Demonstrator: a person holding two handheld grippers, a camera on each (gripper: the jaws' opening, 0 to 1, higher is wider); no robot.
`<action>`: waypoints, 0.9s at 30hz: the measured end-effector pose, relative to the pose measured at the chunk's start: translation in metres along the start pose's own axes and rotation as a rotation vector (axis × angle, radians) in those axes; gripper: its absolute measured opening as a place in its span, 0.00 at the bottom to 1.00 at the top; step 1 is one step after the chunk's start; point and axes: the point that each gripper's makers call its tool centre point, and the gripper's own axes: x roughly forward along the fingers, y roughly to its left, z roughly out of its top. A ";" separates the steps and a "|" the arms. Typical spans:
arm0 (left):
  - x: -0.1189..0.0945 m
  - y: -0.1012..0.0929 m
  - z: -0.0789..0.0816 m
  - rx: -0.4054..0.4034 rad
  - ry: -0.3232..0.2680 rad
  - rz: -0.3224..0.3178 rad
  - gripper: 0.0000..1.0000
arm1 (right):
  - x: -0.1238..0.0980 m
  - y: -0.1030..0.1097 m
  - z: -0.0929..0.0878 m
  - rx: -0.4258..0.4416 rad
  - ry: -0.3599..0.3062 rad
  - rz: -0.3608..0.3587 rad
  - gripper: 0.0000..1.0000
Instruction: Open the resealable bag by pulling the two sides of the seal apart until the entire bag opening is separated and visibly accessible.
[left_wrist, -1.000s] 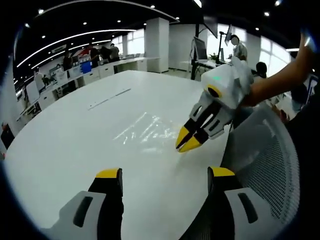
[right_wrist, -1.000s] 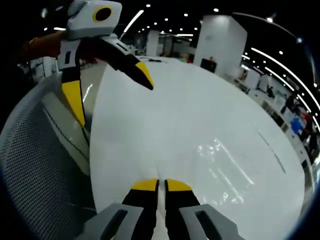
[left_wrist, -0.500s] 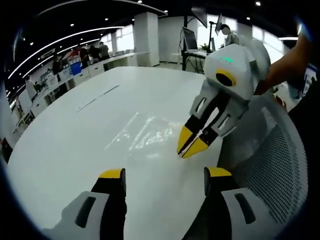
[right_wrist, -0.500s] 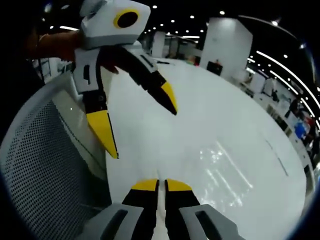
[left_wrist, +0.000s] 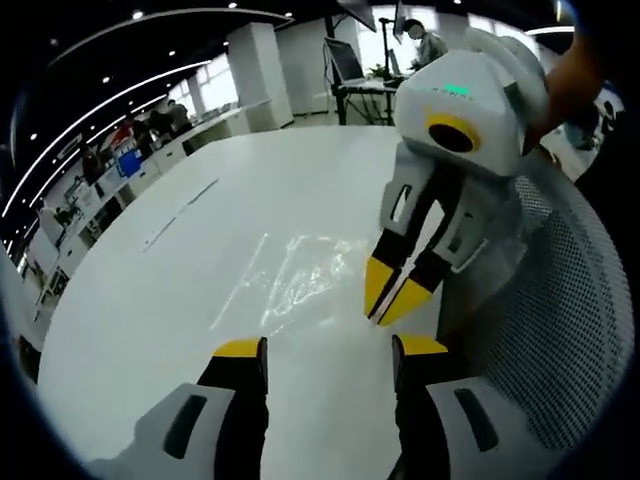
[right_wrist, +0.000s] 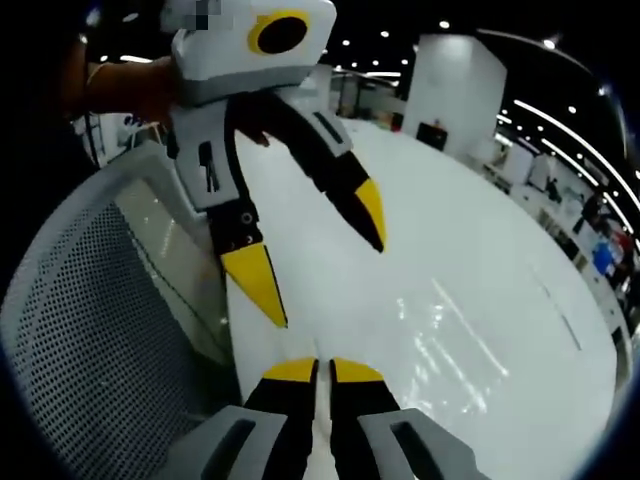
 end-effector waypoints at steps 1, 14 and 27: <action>0.001 -0.001 -0.001 0.013 0.006 -0.001 0.48 | 0.000 0.000 0.000 -0.001 -0.001 0.001 0.00; 0.009 -0.011 -0.010 0.151 0.042 0.015 0.38 | 0.000 0.011 0.006 -0.007 -0.014 0.011 0.00; 0.012 -0.027 -0.015 0.260 0.064 -0.061 0.22 | 0.001 0.020 0.006 -0.035 -0.006 0.029 0.00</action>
